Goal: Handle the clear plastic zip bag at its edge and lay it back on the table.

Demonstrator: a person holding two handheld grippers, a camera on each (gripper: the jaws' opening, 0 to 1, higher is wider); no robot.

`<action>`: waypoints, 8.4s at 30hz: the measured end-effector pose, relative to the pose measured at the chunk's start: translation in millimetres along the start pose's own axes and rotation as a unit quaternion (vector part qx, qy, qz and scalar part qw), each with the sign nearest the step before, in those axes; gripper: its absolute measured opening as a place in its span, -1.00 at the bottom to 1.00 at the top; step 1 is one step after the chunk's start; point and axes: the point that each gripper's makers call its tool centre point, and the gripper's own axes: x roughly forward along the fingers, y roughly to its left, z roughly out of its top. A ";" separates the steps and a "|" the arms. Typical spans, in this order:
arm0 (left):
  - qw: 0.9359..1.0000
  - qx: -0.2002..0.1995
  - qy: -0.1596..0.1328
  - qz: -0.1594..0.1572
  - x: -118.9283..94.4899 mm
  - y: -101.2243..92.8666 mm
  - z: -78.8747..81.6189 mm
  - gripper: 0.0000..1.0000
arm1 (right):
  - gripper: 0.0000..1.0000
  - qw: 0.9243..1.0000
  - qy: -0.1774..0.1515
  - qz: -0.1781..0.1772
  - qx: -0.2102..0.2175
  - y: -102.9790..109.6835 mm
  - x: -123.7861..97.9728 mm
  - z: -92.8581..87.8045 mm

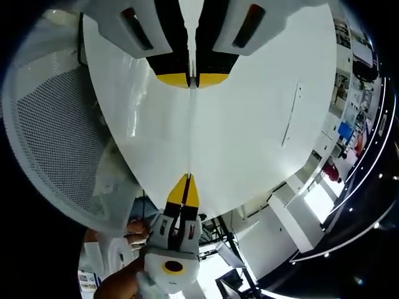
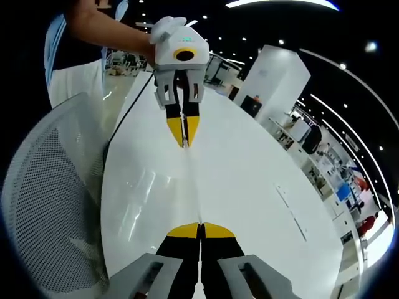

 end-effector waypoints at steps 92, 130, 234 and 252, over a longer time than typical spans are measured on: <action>0.999 0.049 0.004 -0.001 -6.0 -2.2 23.5 -1.00 | -0.85 0.998 -0.023 0.044 0.027 -7.2 -4.7 37.0; 0.999 0.035 -0.027 0.005 -12.3 -0.9 41.7 -0.99 | -1.00 0.995 -0.011 0.070 0.076 7.3 4.0 30.7; 0.989 0.146 -0.004 0.017 -5.4 -47.6 86.5 -1.00 | -1.00 0.989 -0.063 -0.014 0.131 -66.6 -20.3 64.1; 0.989 0.135 -0.003 0.055 -16.7 -23.5 84.0 -1.00 | -1.00 0.990 -0.065 0.002 0.127 -58.1 -23.5 68.3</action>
